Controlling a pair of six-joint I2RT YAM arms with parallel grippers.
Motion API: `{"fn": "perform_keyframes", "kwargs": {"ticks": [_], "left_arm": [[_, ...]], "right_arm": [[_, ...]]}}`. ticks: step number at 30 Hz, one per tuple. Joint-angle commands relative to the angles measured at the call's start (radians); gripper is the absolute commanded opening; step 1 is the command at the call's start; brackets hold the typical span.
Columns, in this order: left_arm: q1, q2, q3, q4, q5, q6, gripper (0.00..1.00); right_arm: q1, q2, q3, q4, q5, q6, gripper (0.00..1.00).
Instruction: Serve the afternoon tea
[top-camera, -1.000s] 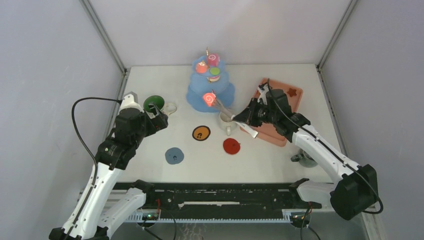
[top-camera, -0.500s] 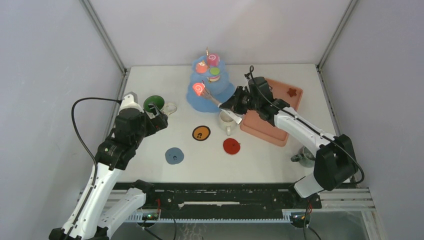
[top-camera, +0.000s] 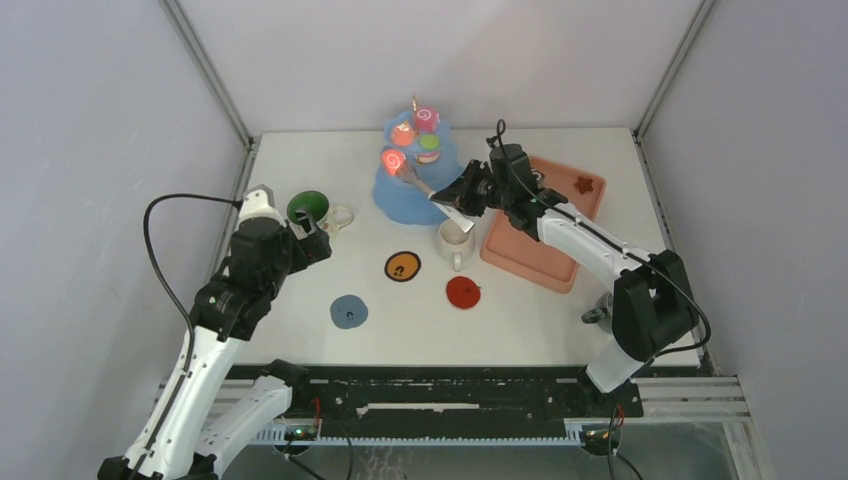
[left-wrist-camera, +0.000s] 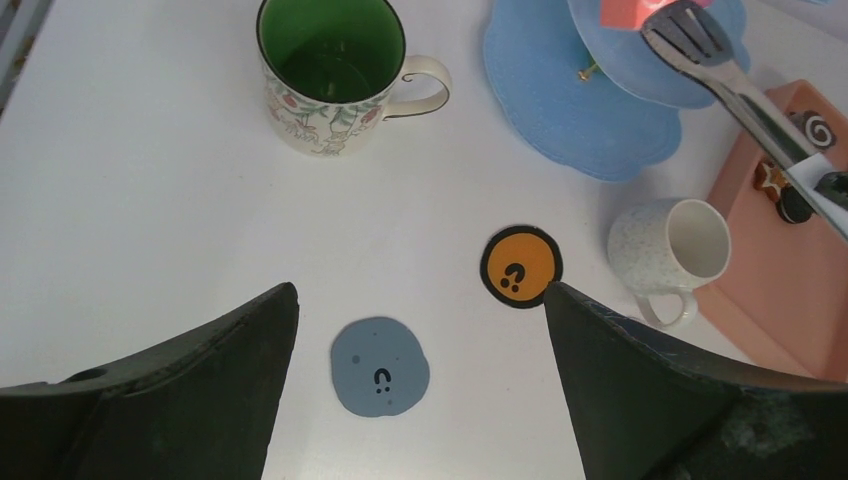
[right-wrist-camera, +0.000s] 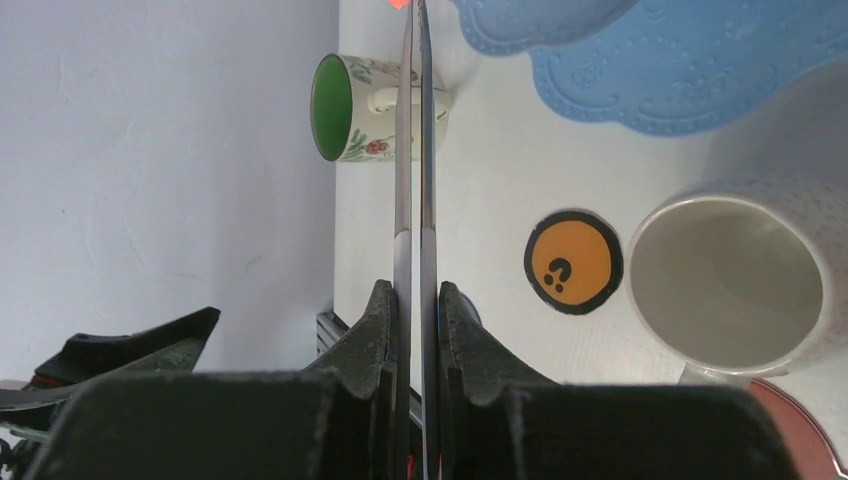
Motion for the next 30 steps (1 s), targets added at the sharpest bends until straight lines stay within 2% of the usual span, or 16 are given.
{"fn": "perform_keyframes", "kwargs": {"ticks": [1,16,19,22,26,30], "left_arm": [[0.008,-0.008,0.030,-0.009,-0.056,0.048,0.97],[0.008,-0.023,0.004,0.002,-0.027,0.034,0.97],[0.008,-0.023,0.001,0.000,-0.027,0.032,0.97],[0.008,-0.025,0.000,-0.001,-0.027,0.029,0.97],[0.008,-0.027,-0.003,-0.001,-0.030,0.028,0.97],[0.008,-0.019,-0.003,0.000,-0.024,0.029,0.97]], "right_arm": [[-0.014,0.003,0.049,0.100,0.015,0.052,0.00],[-0.035,0.079,0.089,0.121,0.027,0.099,0.01],[-0.031,0.098,0.109,0.122,0.011,0.105,0.24],[-0.028,0.095,0.110,0.116,0.016,0.104,0.41],[-0.028,0.079,0.107,0.090,0.025,0.095,0.48],[-0.023,0.053,0.094,0.080,0.025,0.085,0.48]]}}
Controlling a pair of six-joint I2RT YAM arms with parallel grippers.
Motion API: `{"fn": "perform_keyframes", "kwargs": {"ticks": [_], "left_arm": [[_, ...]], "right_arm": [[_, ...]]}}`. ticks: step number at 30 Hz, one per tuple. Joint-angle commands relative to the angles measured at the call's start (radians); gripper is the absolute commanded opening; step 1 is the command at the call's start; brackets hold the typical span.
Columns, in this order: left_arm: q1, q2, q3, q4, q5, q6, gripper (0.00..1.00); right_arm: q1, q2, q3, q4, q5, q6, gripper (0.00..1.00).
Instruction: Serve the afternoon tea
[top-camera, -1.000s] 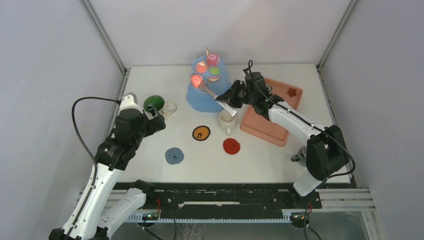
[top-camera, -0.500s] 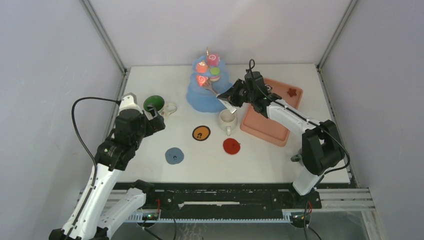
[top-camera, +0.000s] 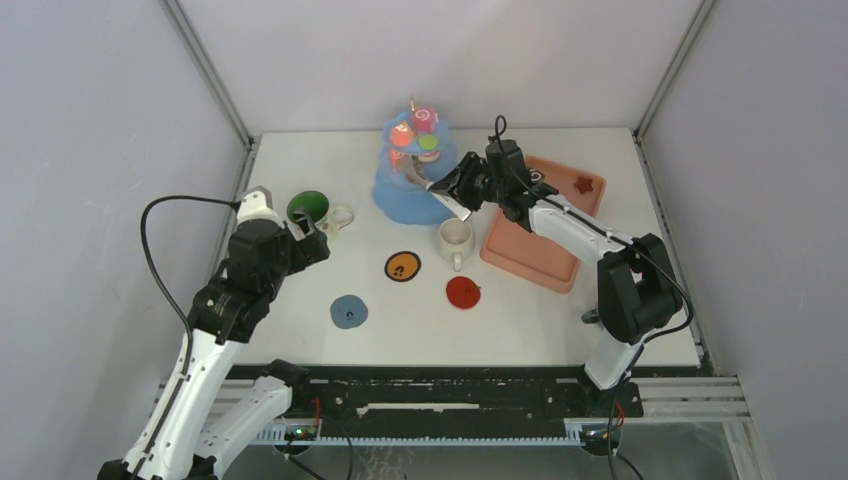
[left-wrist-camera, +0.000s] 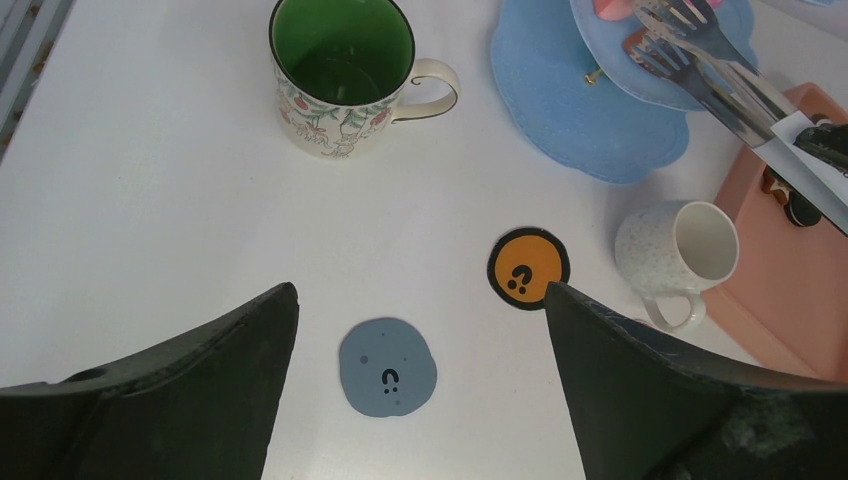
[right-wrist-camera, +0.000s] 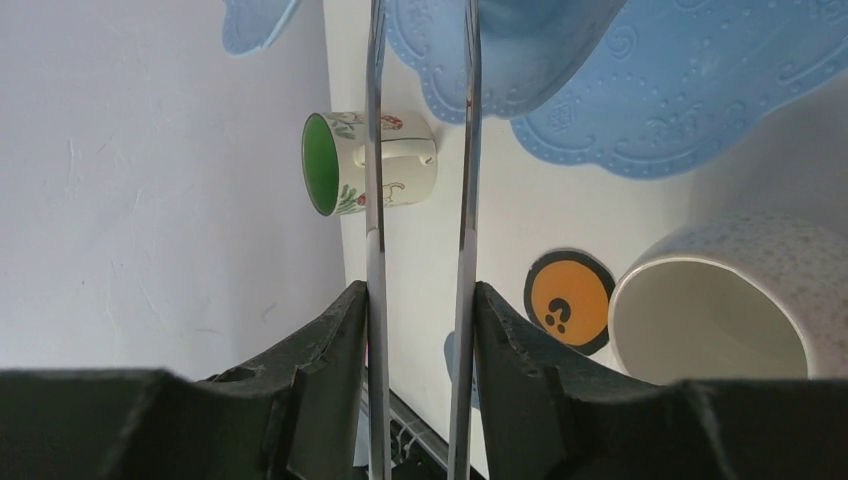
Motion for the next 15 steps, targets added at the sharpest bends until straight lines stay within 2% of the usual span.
{"fn": "perform_keyframes", "kwargs": {"ticks": [1,5,11,15], "left_arm": [[0.007,-0.003,-0.002,0.016,-0.002,0.014,0.97],[0.007,-0.006,-0.003,0.018,-0.009,0.018,0.97],[0.008,-0.001,-0.008,0.021,-0.003,0.018,0.97],[0.007,0.005,-0.013,0.034,0.008,0.014,0.97]], "right_arm": [[0.008,-0.073,0.025,0.036,-0.002,-0.012,0.48],[0.006,-0.123,-0.005,0.014,-0.013,-0.042,0.45],[0.003,-0.216,-0.051,-0.090,-0.033,-0.162,0.29],[-0.002,-0.315,-0.159,-0.130,-0.043,-0.216,0.21]]}}
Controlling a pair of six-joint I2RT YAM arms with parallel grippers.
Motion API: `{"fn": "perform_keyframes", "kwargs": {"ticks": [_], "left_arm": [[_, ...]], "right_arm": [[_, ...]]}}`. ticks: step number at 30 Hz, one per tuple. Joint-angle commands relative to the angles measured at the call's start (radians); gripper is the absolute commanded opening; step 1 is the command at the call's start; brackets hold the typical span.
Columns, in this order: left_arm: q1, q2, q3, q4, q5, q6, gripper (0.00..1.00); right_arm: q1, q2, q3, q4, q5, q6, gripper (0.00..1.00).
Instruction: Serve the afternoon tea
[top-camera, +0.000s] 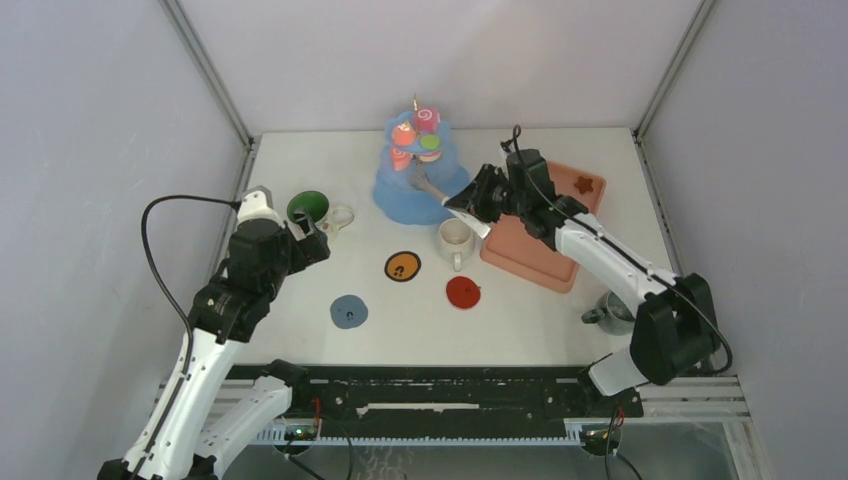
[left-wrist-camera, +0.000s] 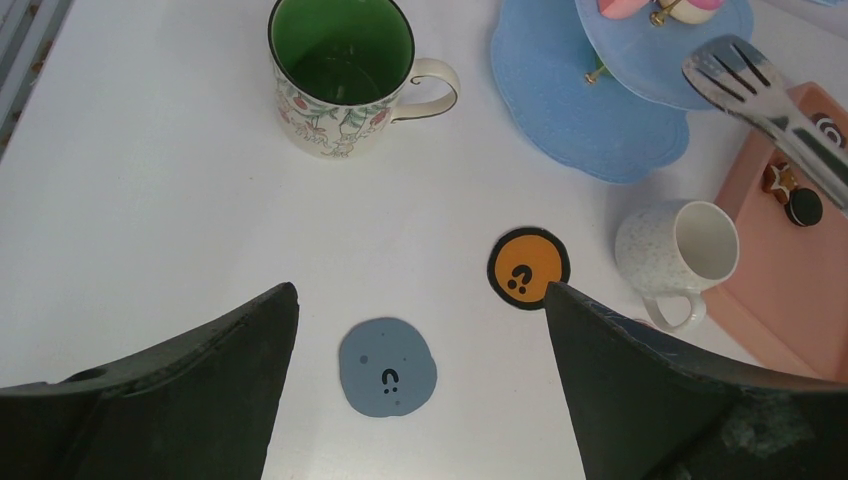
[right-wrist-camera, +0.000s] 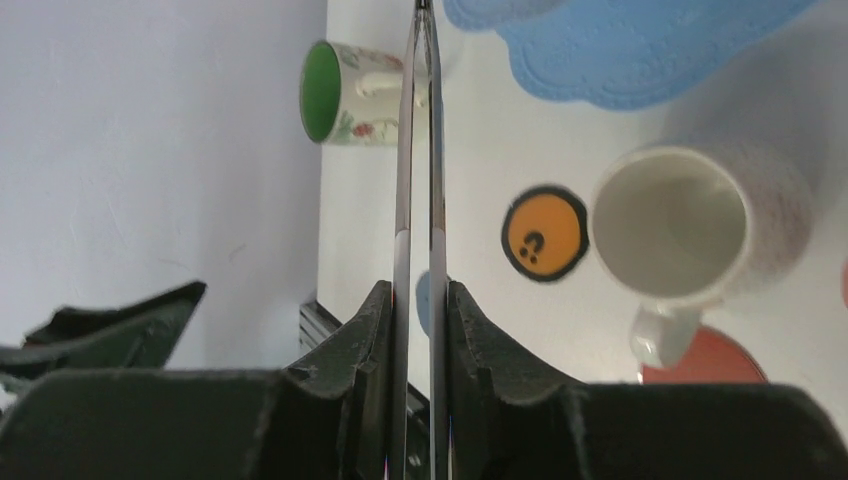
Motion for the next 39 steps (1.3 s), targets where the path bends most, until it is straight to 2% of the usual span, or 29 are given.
{"fn": "perform_keyframes", "kwargs": {"ticks": [1,4,8,12,16,19,21,24,32,39], "left_arm": [[0.007,0.005,-0.013,0.035,0.010,0.014,0.97],[0.007,0.012,-0.013,0.042,0.018,0.014,0.97],[0.008,0.019,-0.016,0.052,0.028,0.014,0.97],[0.008,0.034,-0.024,0.074,0.063,0.010,0.97],[0.007,0.056,-0.023,0.091,0.080,0.006,0.97],[0.007,0.070,-0.017,0.102,0.092,0.009,0.97],[0.008,0.078,-0.009,0.103,0.095,0.011,0.97],[0.007,0.079,0.000,0.097,0.092,0.014,0.97],[0.008,0.052,-0.012,0.078,0.066,0.015,0.97],[0.007,0.052,-0.001,0.073,0.058,0.015,0.97]], "right_arm": [[-0.007,-0.142,-0.077,-0.048,-0.020,-0.101,0.20],[-0.018,-0.246,-0.124,-0.123,0.014,-0.151,0.16],[-0.047,-0.385,-0.145,-0.288,0.134,-0.222,0.15],[-0.097,-0.524,-0.176,-0.387,0.284,-0.276,0.19],[-0.182,-0.545,-0.181,-0.491,0.378,-0.340,0.21],[-0.210,-0.512,-0.180,-0.494,0.431,-0.376,0.26],[-0.236,-0.478,-0.176,-0.468,0.431,-0.383,0.31],[-0.316,-0.421,-0.176,-0.399,0.334,-0.355,0.36],[-0.486,-0.304,-0.169,-0.210,0.159,-0.287,0.40],[-0.534,-0.182,-0.130,-0.143,0.105,-0.261,0.42]]}}
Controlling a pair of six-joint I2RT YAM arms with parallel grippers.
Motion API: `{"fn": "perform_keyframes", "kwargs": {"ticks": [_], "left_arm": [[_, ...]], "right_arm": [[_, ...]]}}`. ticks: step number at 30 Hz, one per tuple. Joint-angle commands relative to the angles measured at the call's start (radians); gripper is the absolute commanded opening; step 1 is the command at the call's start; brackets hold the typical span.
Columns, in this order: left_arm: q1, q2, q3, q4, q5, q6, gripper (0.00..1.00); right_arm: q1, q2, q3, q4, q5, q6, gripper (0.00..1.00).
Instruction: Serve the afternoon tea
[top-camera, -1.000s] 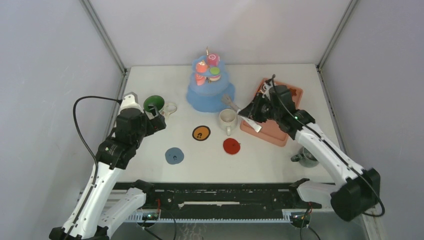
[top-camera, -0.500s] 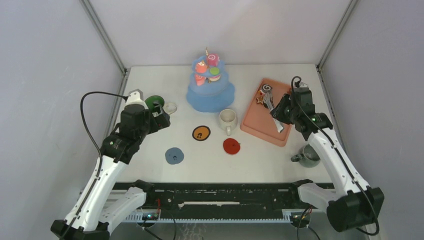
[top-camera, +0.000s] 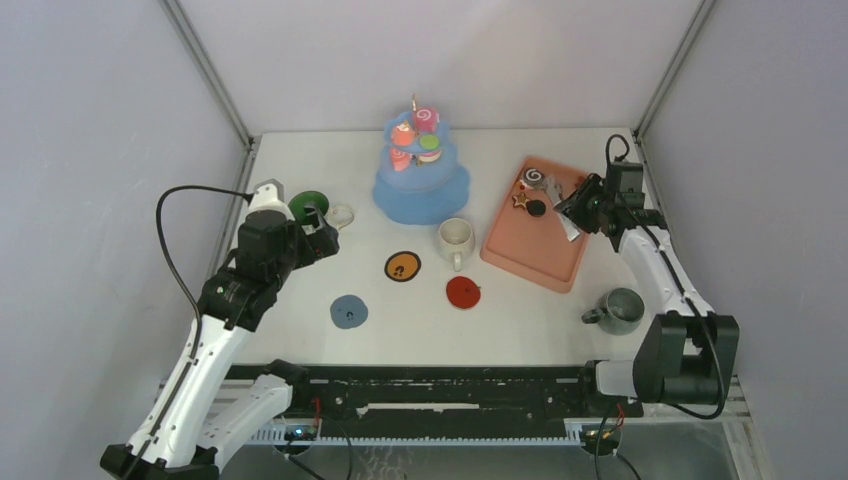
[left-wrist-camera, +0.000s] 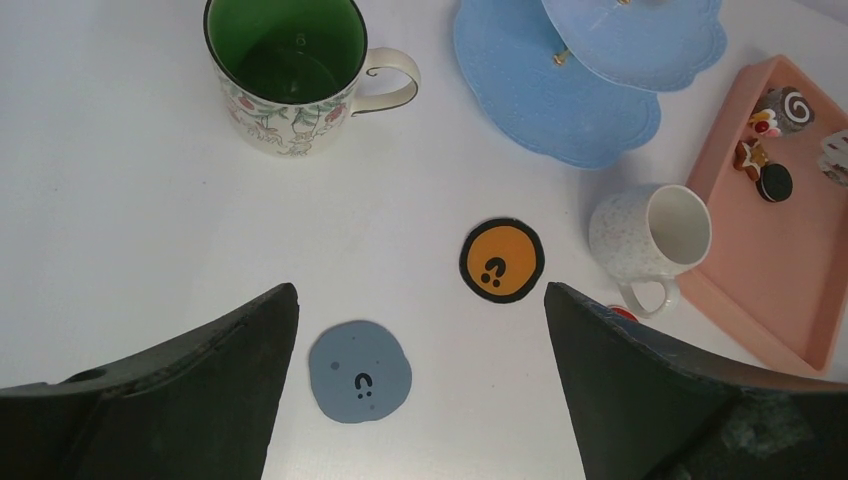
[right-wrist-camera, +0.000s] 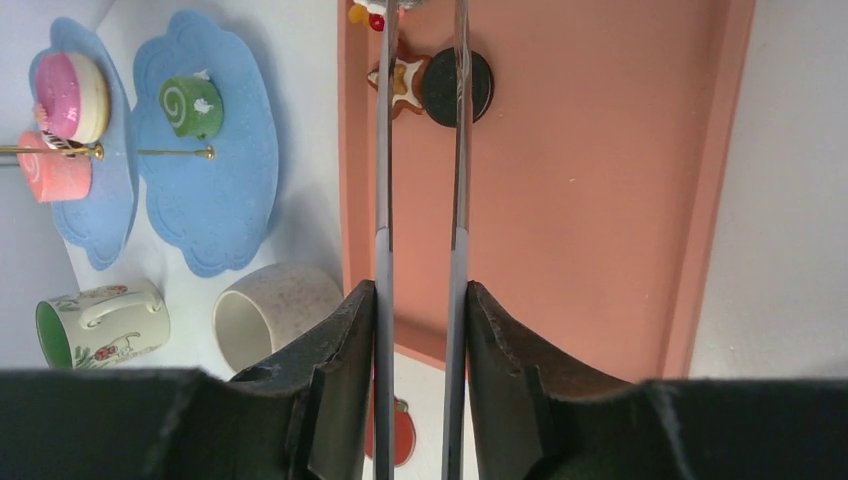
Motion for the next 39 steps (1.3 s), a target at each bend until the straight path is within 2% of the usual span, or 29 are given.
{"fn": "perform_keyframes", "kwargs": {"ticks": [1,21,24,26,31,39], "left_arm": [[0.007,-0.012,0.002,0.016,-0.021,0.015,0.97],[0.007,-0.024,0.005,-0.004,-0.035,0.010,0.97],[0.008,-0.024,0.008,-0.005,-0.035,0.009,0.97],[0.007,-0.025,0.010,-0.006,-0.035,0.009,0.97],[0.007,-0.027,0.012,-0.010,-0.038,0.006,0.97],[0.007,-0.026,0.014,-0.012,-0.036,0.002,0.97]], "right_arm": [[-0.019,0.042,0.064,0.119,-0.066,0.031,0.43],[-0.058,0.199,0.093,0.223,-0.119,0.070,0.43],[-0.058,0.195,0.080,0.226,-0.108,0.069,0.39],[-0.060,0.182,0.067,0.237,-0.098,0.070,0.32],[-0.062,0.152,0.050,0.239,-0.090,0.070,0.01],[-0.069,0.067,0.014,0.240,-0.070,0.060,0.00]]}}
